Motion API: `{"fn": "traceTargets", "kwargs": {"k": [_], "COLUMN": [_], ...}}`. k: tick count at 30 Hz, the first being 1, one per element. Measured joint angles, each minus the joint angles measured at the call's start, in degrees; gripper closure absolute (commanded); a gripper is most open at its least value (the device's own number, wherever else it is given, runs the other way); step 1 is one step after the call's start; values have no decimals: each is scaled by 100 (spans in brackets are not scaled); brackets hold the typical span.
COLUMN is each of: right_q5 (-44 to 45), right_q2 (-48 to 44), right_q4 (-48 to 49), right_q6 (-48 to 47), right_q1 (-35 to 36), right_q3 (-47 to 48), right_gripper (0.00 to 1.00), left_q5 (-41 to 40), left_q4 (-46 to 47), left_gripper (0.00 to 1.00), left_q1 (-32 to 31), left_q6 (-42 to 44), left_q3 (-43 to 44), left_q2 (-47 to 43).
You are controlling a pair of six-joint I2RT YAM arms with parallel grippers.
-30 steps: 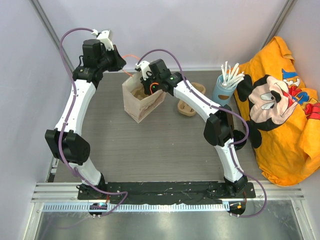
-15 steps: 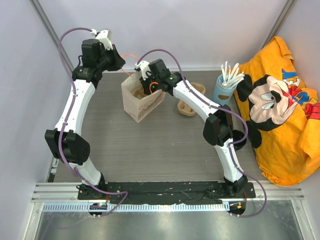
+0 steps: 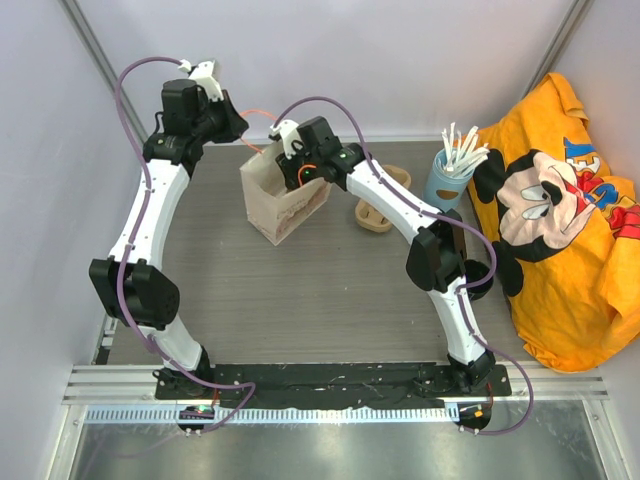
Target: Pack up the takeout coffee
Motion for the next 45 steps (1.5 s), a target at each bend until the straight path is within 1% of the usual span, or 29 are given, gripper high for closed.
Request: {"fn": "traceTargets", "kwargs": {"k": [7,8,10,11,14,25,29,31,37,45], "right_q5": [-55,-63,-70,-81,-107,-295,-321,-332,-391,-575], "right_q2": [-2,-2,-2,-4,-13,-487,-704,-822,-1165,-1279], "right_q4": [-2,-2,-20,-33,-61,-212,-269,-291,-356,-514], "right_q6": [-37,-39,-61,-85,-131,-192,-227,-275,-448,-570], "right_q1": [0,0,0,0,0,0,0,0,-59,-302], "right_q3": [155,168,201,225,310,634,802,896,1032,1215], "right_gripper": [45,40,36,31,26,22,16,10,5,4], "left_q5": [-2,-2,0,0,-2,-2,-2,-2,-2,0], "left_q4": [0,0,0,0,2,2,2,2,2,4], "left_gripper": [94,94,94,94,94,94,94,94,94,92], "left_q1": [37,37,37,37,37,44,44,44,44,48], "left_q6": [-68,-76,-90,-92,-92,-92,-92,-92,-92,-107], "left_q3": [-2,-2,-2,-2,-2,-4,-4,-4,-4,-48], "left_q2": [0,0,0,0,0,0,0,0,0,0]}}
